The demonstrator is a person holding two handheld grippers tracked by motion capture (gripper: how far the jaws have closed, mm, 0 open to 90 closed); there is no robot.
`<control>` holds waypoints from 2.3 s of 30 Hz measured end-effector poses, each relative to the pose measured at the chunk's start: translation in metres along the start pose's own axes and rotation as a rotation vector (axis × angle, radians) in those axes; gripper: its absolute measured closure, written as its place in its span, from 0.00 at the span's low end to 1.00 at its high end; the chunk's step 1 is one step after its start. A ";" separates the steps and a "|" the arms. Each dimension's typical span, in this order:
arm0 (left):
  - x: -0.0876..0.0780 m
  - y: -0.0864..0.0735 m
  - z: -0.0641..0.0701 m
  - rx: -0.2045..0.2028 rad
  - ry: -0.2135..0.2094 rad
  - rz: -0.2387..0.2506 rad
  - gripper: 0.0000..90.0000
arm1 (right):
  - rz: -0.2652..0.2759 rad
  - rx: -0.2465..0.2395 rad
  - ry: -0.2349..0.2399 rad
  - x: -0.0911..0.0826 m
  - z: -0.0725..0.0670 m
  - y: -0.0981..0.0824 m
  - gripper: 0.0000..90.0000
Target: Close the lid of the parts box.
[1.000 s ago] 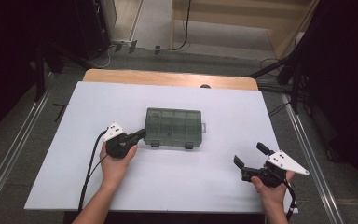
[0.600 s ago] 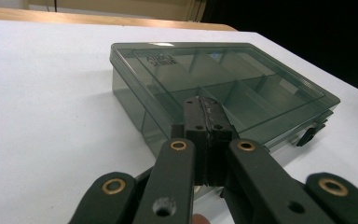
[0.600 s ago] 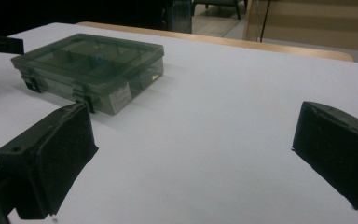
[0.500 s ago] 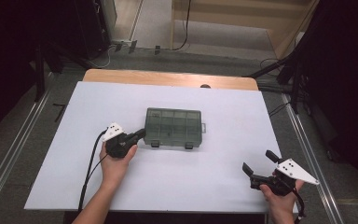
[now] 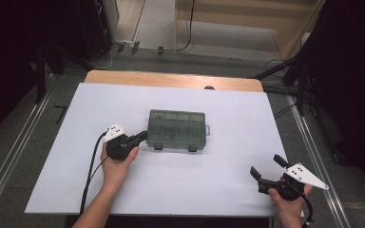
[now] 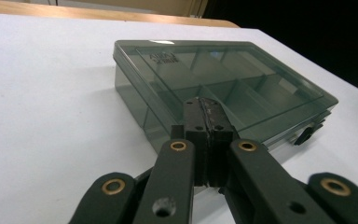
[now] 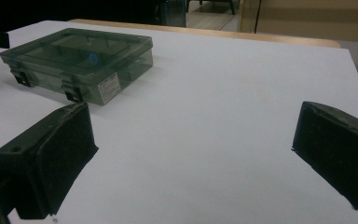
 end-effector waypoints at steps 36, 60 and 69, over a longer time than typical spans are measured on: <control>-0.071 -0.007 -0.004 0.125 -0.009 0.004 0.00 | -0.003 0.022 -0.004 0.000 0.007 -0.003 0.00; -0.122 -0.022 -0.025 0.112 0.036 0.012 0.00 | -0.009 0.015 -0.010 0.001 0.005 -0.003 0.00; -0.137 -0.025 -0.033 0.104 0.054 0.017 0.00 | -0.013 0.012 -0.016 0.001 0.005 -0.004 0.00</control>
Point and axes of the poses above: each handheld gripper's, and its own axes: x roughly forward along the jaws, y roughly out of its top, z roughly to its right, the point moved 7 cm from there along x, roughly forward along the jaws, and after that the axes turned 11 degrees about -x, right-handed, at the moved point
